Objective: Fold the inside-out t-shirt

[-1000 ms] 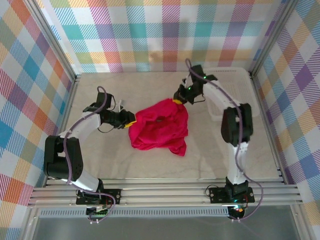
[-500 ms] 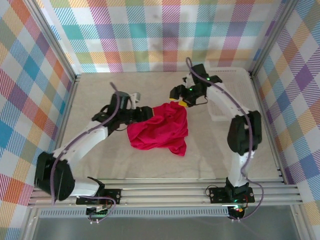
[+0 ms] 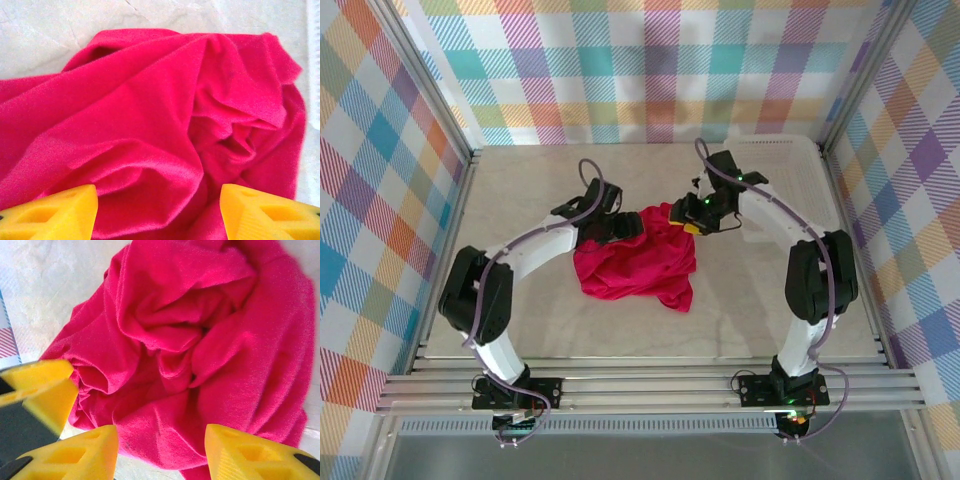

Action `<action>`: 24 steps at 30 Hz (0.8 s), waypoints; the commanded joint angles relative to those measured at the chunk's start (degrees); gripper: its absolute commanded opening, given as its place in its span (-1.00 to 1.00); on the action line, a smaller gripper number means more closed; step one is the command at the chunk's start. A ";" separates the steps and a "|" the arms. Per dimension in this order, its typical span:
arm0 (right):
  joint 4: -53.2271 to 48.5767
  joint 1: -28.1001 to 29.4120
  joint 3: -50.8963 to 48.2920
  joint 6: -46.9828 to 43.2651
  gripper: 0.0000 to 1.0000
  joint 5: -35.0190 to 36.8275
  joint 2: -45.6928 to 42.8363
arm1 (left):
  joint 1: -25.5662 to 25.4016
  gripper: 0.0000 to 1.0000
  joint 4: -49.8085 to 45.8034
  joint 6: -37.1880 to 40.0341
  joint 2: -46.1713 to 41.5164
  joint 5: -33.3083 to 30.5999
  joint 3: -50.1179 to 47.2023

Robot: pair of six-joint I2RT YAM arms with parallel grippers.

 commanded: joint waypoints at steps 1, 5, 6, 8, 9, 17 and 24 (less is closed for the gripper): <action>1.38 0.24 -1.23 -0.13 -0.05 -0.81 1.10 | 0.31 0.24 -3.92 2.09 4.87 -2.49 4.23; 1.73 0.26 -0.68 -0.39 0.06 1.62 3.91 | 1.24 -0.39 -6.24 3.13 12.08 1.69 9.77; 1.94 0.21 -0.41 -0.36 0.10 2.02 4.87 | 1.68 -0.63 -6.02 2.82 12.88 2.57 10.08; 2.73 0.26 0.23 -0.34 0.15 3.15 7.60 | 3.08 -1.00 -6.24 2.37 12.80 3.28 10.19; 2.97 0.26 0.70 -0.46 0.16 3.56 8.93 | 3.87 -1.00 -6.48 2.19 12.00 3.42 10.02; 4.96 0.41 -4.63 -0.50 -0.97 1.72 8.64 | 17.51 -1.00 -7.86 -0.41 -5.66 3.32 2.64; 6.11 2.41 -17.89 -2.23 -1.00 0.17 -2.26 | 26.76 -1.00 -5.52 -2.60 -13.09 4.66 -6.08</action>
